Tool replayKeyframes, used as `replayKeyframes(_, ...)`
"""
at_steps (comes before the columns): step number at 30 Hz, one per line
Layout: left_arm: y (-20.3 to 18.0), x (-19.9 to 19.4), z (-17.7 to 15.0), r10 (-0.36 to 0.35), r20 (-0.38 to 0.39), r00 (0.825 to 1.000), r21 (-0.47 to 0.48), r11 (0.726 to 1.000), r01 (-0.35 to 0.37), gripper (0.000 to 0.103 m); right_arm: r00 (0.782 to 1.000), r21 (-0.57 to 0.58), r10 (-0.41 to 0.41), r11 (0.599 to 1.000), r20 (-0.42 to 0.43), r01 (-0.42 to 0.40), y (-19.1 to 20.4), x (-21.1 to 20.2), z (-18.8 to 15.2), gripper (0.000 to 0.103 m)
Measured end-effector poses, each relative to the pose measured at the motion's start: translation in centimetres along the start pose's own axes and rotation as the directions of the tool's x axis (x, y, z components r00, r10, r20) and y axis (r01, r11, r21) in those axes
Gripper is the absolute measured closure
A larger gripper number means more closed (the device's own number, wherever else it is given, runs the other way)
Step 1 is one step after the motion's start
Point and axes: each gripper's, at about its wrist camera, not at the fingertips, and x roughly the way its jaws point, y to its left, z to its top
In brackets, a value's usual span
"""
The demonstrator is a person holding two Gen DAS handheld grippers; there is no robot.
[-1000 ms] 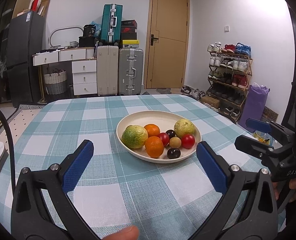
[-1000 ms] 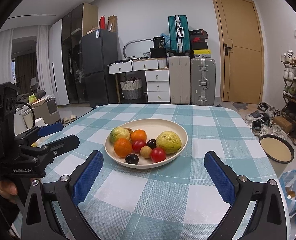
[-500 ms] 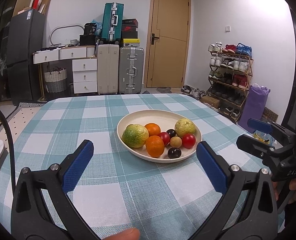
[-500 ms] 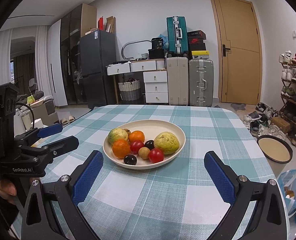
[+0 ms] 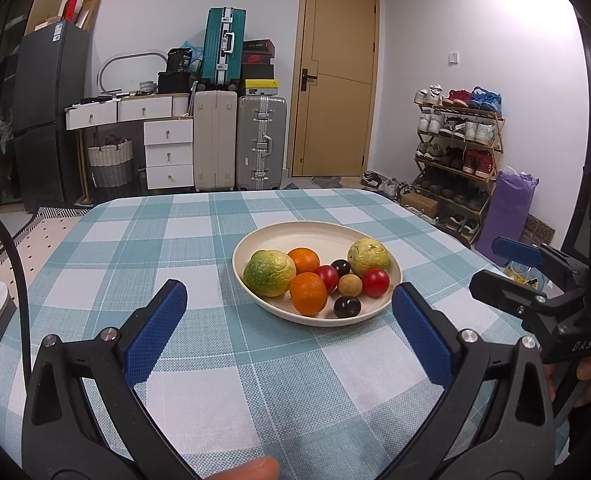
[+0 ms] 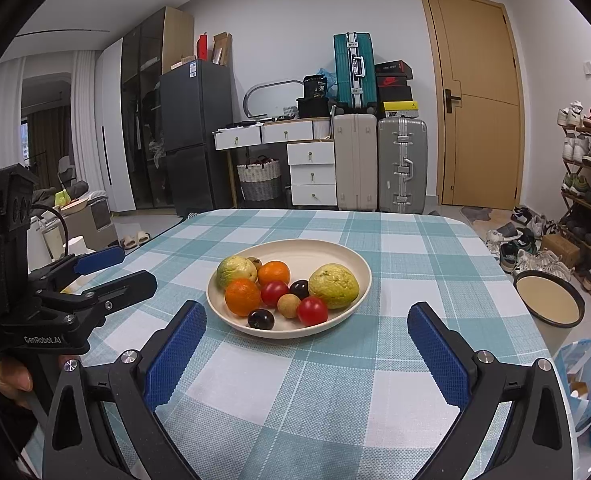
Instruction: Organize fruits
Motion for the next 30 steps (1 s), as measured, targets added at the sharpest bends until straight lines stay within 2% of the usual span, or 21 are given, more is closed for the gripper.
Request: replayKeyframes(30,0.09,0.05,0.06,0.000,0.001,1.000,-0.001,1.000,0.000,0.001,1.000,-0.004,0.002,1.000,0.003,-0.002,0.14,0.25,-0.03,0.000)
